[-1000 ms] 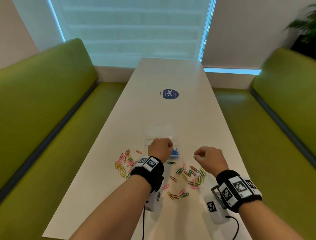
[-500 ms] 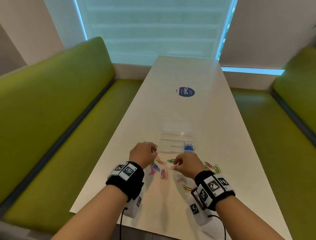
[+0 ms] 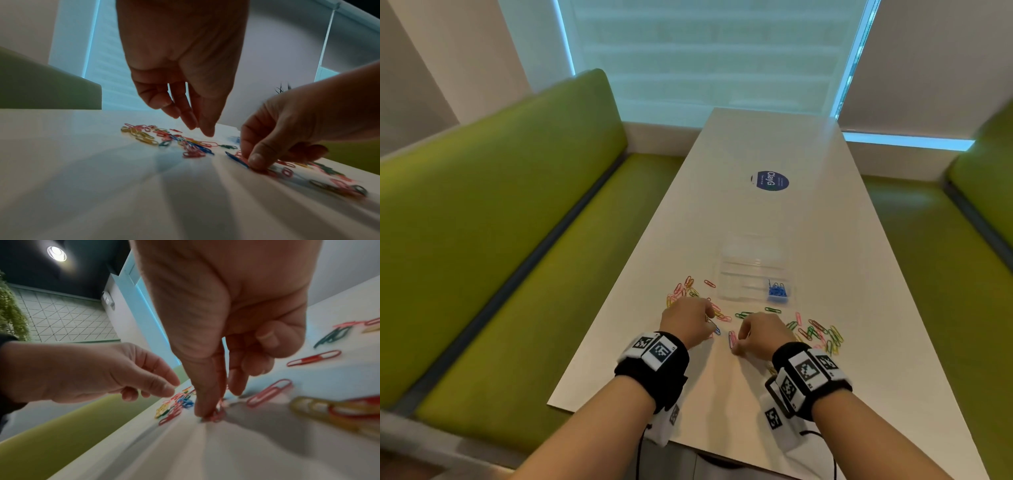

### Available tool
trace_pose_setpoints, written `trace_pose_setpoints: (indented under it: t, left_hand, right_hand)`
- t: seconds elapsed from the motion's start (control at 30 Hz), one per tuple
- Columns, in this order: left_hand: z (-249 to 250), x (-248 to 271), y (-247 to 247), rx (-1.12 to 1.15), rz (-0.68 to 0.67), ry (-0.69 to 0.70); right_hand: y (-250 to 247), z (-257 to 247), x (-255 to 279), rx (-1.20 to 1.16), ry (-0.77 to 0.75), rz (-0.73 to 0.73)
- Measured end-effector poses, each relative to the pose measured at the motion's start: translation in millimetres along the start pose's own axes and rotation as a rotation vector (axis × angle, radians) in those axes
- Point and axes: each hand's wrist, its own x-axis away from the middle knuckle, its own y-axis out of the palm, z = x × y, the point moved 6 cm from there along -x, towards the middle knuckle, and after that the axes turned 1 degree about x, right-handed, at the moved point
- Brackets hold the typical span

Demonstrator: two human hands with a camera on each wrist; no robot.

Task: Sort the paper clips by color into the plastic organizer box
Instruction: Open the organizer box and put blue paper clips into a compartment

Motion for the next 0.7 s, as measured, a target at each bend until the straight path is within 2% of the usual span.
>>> trace_pose_setpoints:
  t: [0.2, 0.33, 0.43, 0.7]
  left_hand:
    - [12.5, 0.6, 17.7, -0.004, -0.051, 0.100]
    - [15.3, -2.3, 24.0, -0.026, -0.059, 0.102]
    - [15.9, -4.2, 28.2, -0.046, -0.056, 0.084]
    - [16.3, -4.6, 33.0, -0.073, -0.074, 0.081]
  right_hand:
    - [-9.8, 8.8, 7.8, -0.035, -0.070, 0.042]
    - [-1.6, 2.1, 18.3, 0.098, -0.201, -0.084]
    - [2.8, 5.1, 22.7, 0.185, -0.189, -0.139]
    - [-5.1, 14.3, 29.6, 0.178, -0.197, -0.157]
